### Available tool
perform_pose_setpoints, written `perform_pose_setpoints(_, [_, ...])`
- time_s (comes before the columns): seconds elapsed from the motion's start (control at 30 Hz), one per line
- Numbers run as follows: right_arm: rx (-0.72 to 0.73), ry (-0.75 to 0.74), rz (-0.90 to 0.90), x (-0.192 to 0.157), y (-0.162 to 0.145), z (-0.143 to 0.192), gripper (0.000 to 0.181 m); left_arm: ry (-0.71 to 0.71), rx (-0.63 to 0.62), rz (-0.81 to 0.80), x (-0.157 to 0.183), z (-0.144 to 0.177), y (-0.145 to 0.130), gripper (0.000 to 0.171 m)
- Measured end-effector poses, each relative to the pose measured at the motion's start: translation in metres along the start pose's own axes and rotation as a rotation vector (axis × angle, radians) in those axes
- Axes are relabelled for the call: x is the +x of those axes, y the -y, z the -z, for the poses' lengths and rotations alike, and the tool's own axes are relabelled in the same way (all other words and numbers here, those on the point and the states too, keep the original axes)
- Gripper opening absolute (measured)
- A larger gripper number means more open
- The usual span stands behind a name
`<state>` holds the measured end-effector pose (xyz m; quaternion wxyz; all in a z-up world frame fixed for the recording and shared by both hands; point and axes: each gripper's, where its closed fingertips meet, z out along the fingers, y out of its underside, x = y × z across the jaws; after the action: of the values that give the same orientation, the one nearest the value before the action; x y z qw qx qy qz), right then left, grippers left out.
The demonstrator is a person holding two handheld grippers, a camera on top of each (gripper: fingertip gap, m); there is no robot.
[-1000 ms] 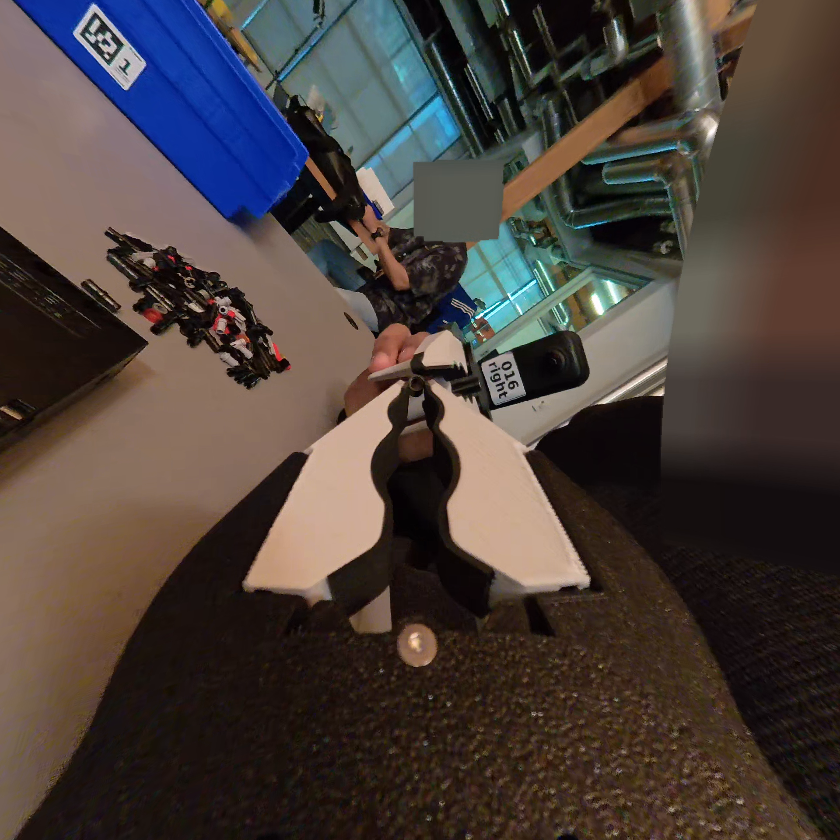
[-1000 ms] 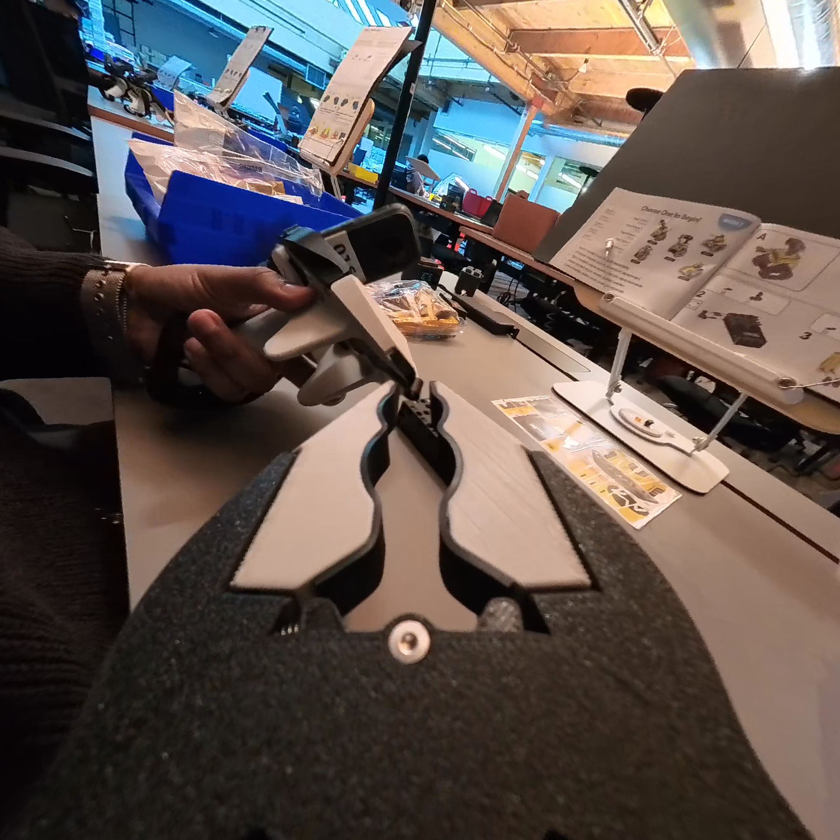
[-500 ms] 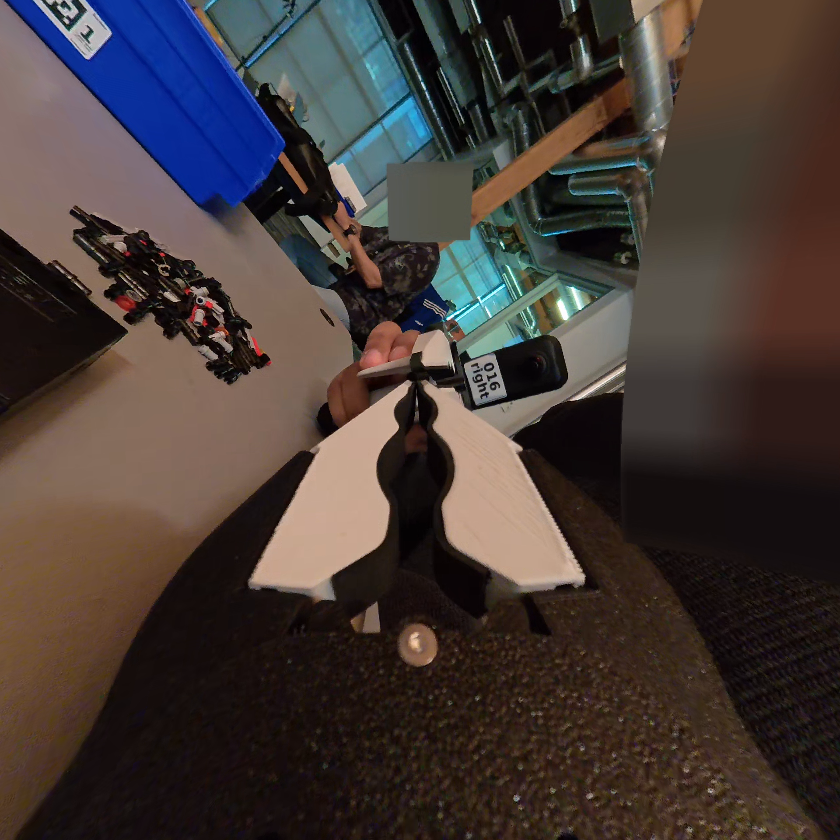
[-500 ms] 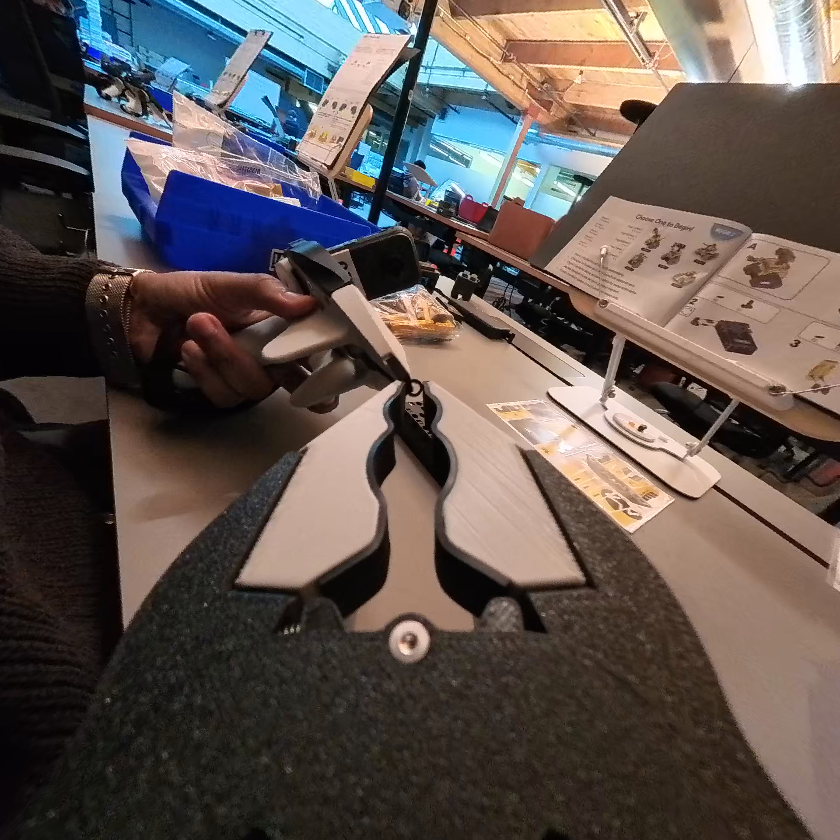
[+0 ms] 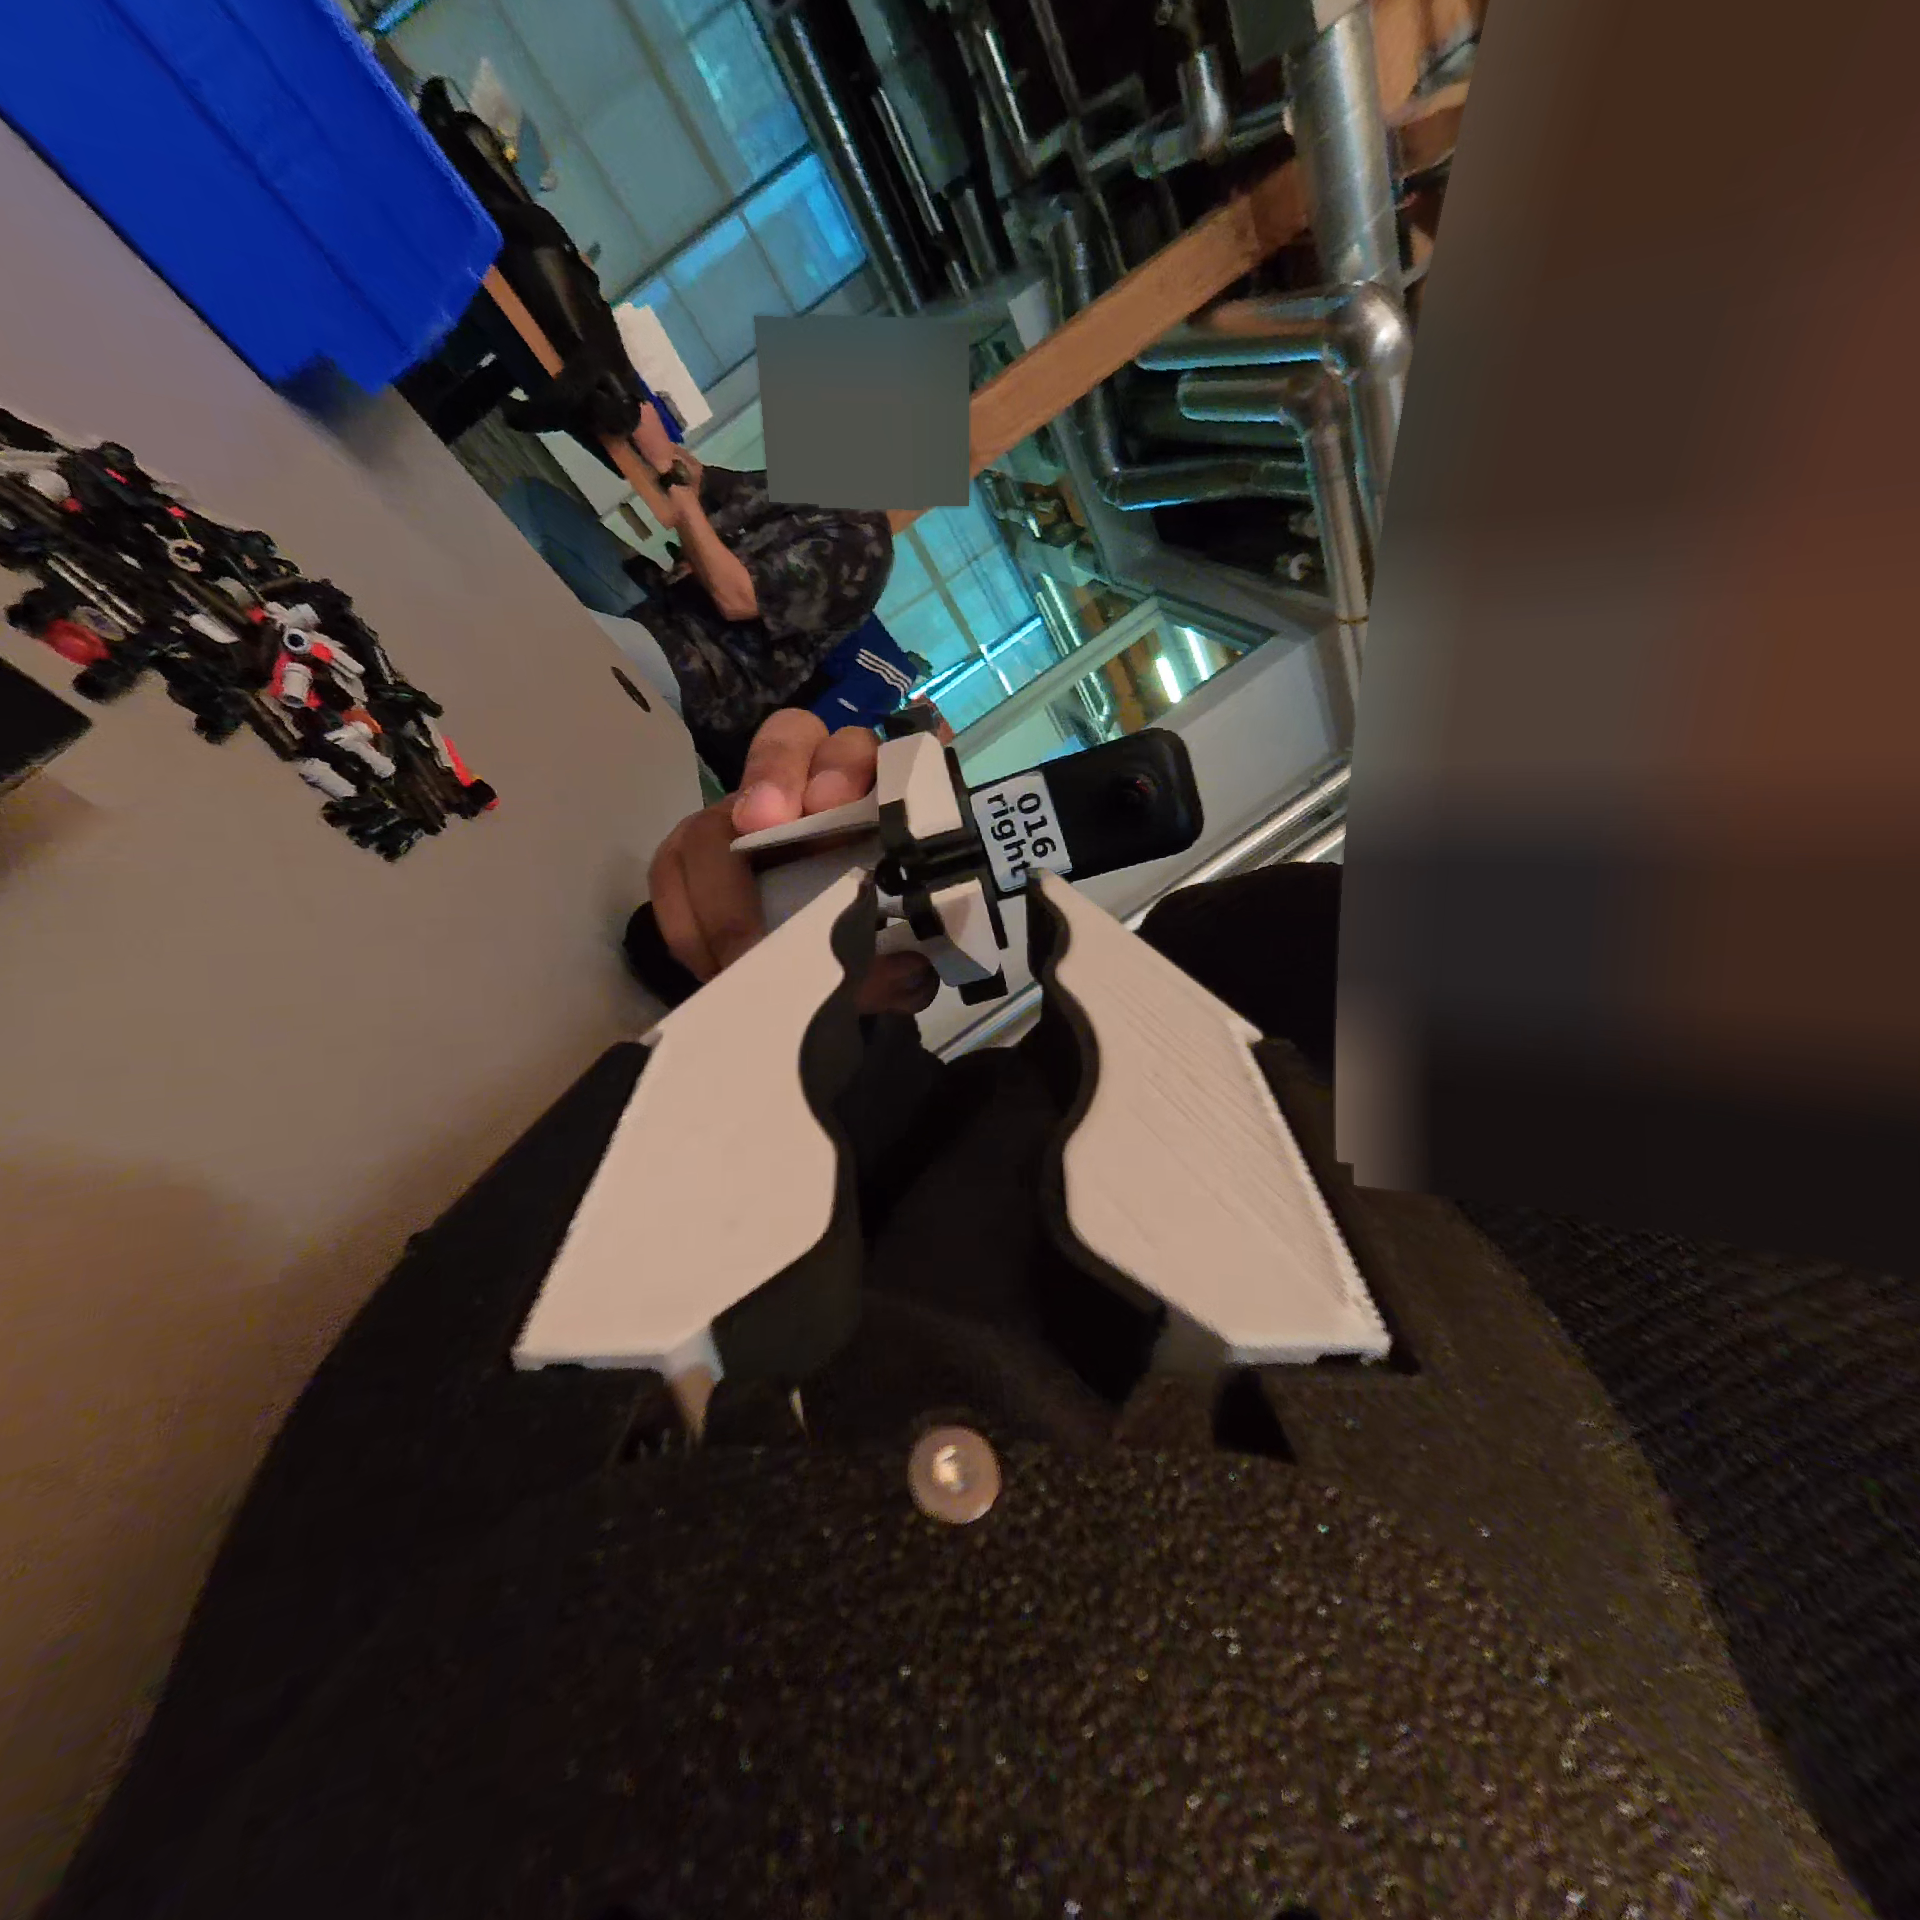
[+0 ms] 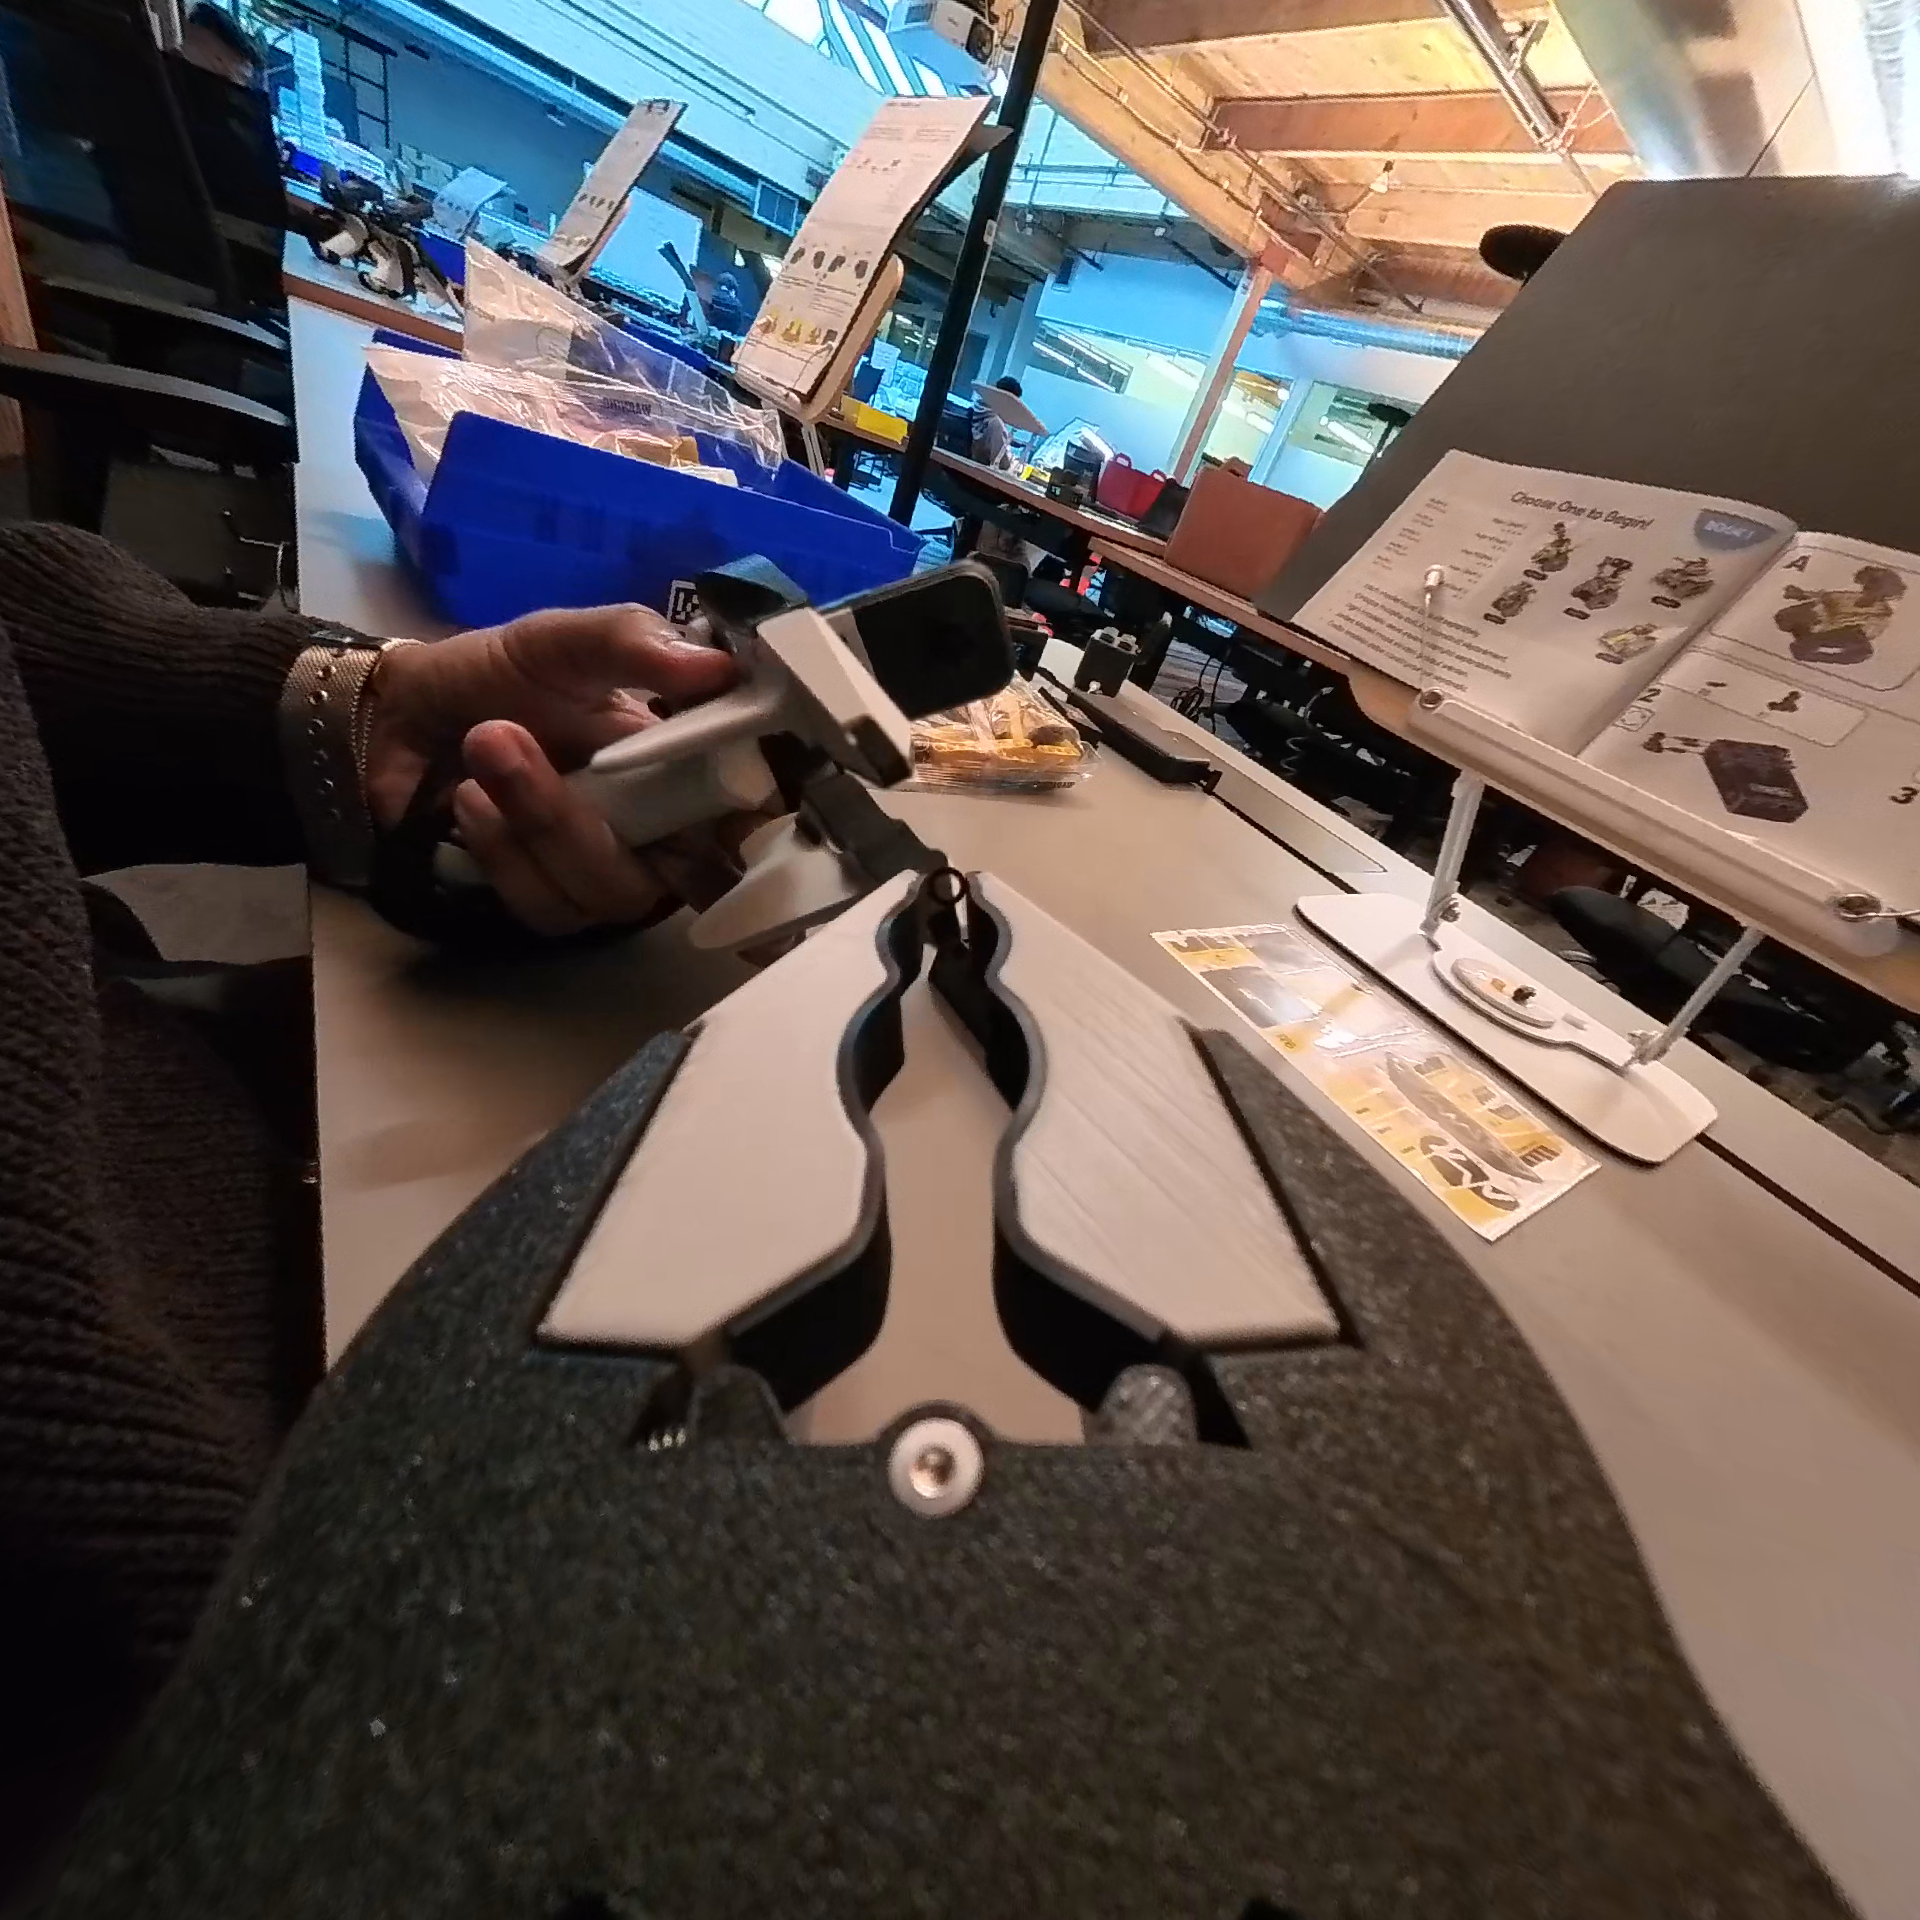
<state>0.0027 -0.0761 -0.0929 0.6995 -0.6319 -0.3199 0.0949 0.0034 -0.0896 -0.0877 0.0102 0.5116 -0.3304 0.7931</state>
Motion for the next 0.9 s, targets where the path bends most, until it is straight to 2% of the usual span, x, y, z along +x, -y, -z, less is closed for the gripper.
perform_pose_setpoints(0.3, [0.003, 0.000, 0.004, -0.0002, 0.0004, 0.0005, 0.007, 0.005, 0.025, 0.026, -0.0029, 0.0023, 0.0040, 0.026])
perform_pose_setpoints(0.47, [0.005, 0.001, 0.003, -0.0001, 0.0008, 0.0005, 0.007, 0.024, 0.009, 0.024, -0.0056, 0.0005, 0.0011, 0.015])
perform_pose_setpoints(0.9, [0.009, 0.002, 0.009, -0.0007, 0.0014, 0.0009, 0.007, 0.026, 0.016, 0.033, -0.0067, 0.0012, 0.0021, 0.006])
